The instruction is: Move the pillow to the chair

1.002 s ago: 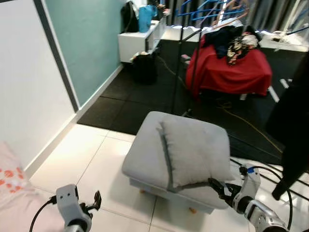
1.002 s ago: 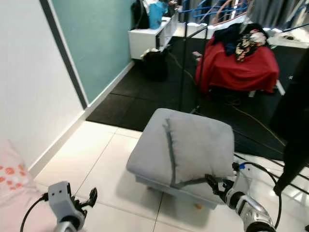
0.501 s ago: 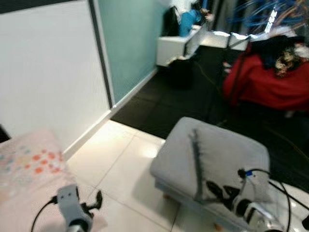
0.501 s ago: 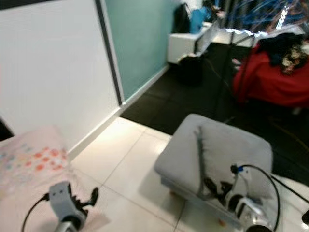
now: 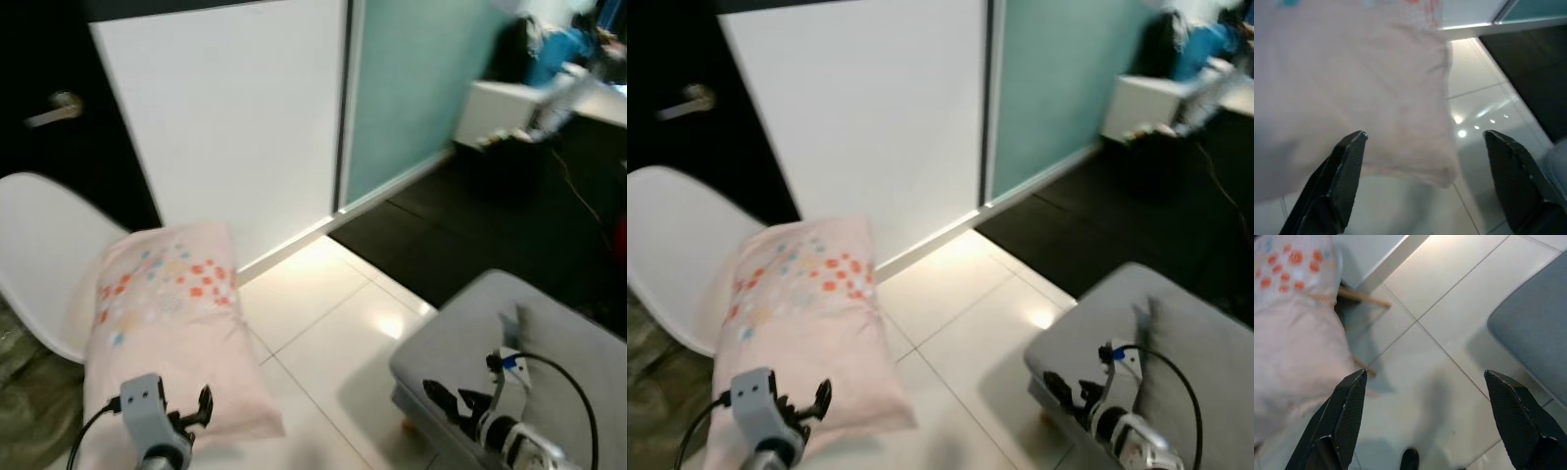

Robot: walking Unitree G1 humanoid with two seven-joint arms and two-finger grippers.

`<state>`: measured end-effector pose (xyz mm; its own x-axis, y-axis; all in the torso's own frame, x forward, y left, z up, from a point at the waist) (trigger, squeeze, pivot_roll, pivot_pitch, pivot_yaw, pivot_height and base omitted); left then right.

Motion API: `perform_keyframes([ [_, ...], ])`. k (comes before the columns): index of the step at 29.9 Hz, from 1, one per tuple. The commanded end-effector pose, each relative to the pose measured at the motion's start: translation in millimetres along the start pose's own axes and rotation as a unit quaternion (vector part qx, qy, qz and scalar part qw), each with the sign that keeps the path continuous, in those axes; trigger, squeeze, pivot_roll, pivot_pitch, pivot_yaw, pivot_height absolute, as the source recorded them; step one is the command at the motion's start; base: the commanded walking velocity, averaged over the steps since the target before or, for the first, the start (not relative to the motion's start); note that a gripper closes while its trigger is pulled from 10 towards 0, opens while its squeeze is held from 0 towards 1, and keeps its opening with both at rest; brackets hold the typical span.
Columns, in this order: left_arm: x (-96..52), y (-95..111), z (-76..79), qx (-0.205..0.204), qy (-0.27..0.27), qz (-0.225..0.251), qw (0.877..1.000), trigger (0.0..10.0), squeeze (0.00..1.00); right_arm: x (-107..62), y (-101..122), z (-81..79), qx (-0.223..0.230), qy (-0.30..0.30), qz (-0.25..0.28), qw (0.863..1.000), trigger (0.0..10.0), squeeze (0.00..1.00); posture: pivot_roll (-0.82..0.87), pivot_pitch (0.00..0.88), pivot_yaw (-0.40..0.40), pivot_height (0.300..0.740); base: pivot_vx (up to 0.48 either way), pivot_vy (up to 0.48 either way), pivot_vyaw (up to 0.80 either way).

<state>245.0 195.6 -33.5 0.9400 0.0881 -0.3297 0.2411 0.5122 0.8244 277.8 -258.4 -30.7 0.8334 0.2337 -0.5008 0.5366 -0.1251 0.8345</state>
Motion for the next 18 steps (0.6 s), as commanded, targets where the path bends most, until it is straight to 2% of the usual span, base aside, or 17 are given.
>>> perform_keyframes([
  [1, -1.8, -4.7, 2.0, 0.003, -0.004, -0.01, 1.0, 10.0, 0.0, -4.6, -3.5, 7.0, -0.005, -0.011, -0.013, 1.0, 10.0, 0.0, -0.17, 0.0, -0.041, 0.74, 0.0, -0.48, 0.0],
  [11, -3.1, -3.8, 0.8, -0.001, -0.003, -0.009, 1.0, 10.0, 0.0, -4.4, -6.4, 7.3, -0.004, -0.015, -0.024, 1.0, 10.0, 0.0, -0.17, 0.002, -0.041, 0.74, 0.0, -0.48, 0.0],
  [15, -3.9, -1.6, 1.7, -0.012, -0.002, 0.0, 1.0, 10.0, 0.0, -5.5, -6.8, 8.3, -0.009, -0.013, -0.029, 0.999, 10.0, 0.0, -0.17, 0.01, -0.052, 0.74, 0.0, 0.0, 0.0],
  [18, -4.6, -0.6, 1.8, -0.005, 0.001, 0.002, 1.0, 10.0, 0.0, -6.1, -7.8, 8.7, -0.01, -0.013, -0.031, 0.999, 10.0, 0.0, -0.18, 0.011, -0.054, 0.74, 0.0, 0.0, 0.0],
])
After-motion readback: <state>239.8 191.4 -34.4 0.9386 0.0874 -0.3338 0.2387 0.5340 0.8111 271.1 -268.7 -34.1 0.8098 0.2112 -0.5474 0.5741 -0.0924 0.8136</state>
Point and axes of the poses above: a point about 5 cm out from each wrist's last joint towards the gripper, its own x axis pointing out of the wrist towards the gripper, its own y axis along the axis of the wrist's last joint, z = x × y, the point moved 4 cm from there along x, pointing out of the wrist towards the gripper, and after that the axes turned 11 degrees about -x, right-handed, at the moved point
